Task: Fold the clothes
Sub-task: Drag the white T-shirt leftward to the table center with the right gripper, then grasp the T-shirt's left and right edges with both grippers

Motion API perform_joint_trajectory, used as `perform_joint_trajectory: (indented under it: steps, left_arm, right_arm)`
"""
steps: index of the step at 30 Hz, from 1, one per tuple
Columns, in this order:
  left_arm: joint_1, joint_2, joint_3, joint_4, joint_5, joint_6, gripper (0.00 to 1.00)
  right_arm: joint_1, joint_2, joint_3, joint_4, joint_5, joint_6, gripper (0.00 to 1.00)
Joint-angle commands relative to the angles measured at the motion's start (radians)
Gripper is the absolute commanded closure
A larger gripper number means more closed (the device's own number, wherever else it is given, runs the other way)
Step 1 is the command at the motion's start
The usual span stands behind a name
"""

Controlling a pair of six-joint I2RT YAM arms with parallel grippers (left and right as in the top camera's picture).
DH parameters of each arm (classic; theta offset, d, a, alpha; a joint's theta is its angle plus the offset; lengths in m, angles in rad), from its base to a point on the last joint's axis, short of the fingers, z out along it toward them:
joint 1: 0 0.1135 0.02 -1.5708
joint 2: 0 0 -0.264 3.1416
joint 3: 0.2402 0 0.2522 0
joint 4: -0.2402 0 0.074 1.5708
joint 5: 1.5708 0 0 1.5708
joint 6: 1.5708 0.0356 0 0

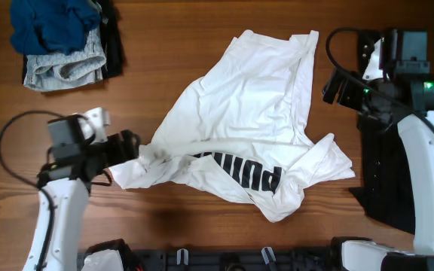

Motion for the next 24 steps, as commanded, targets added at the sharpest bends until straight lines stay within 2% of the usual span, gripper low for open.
perform_joint_trajectory:
  steps: [1,3,6,8,10,11,12,14,18,24]
  left_arm:
    - [-0.188,0.001,0.021,-0.046,-0.234,0.037,0.07]
    - [-0.228,0.005,0.021,-0.084,-0.241,0.019,0.05]
    - [-0.212,0.004,0.021,-0.102,-0.277,-0.161,0.06]
    - [-0.206,0.004,0.021,-0.124,-0.277,-0.317,0.13]
    - [-0.206,0.005,0.021,-0.176,-0.288,-0.435,0.13]
    - [-0.206,0.005,0.021,-0.234,-0.309,-0.552,0.12]
    - [-0.206,0.005,0.021,-0.276,-0.316,-0.603,0.11]
    - [-0.206,0.007,0.016,-0.322,-0.318,-0.627,0.1]
    - [-0.206,0.037,0.011,-0.319,-0.327,-0.627,0.13]
    - [-0.204,0.202,0.011,-0.287,-0.34,-0.657,0.13]
  right_arm:
    - [-0.001,0.001,-0.093,0.056,0.02,0.019,0.0]
    - [-0.001,0.003,-0.142,0.097,0.02,0.019,0.01]
    - [-0.001,0.016,-0.195,0.171,0.012,0.018,0.0]
    - [-0.001,0.024,-0.196,0.188,0.013,0.016,0.0]
    - [-0.001,0.024,-0.196,0.196,0.012,0.015,0.0]
    - [-0.001,0.025,-0.196,0.198,0.013,0.015,0.0]
    - [-0.001,0.028,-0.196,0.197,0.013,0.014,0.0]
    - [-0.001,0.034,-0.196,0.197,0.013,0.015,0.0]
    - [-0.001,0.044,-0.196,0.206,0.013,0.021,0.0]
    - [-0.001,0.048,-0.196,0.203,0.013,0.02,0.0]
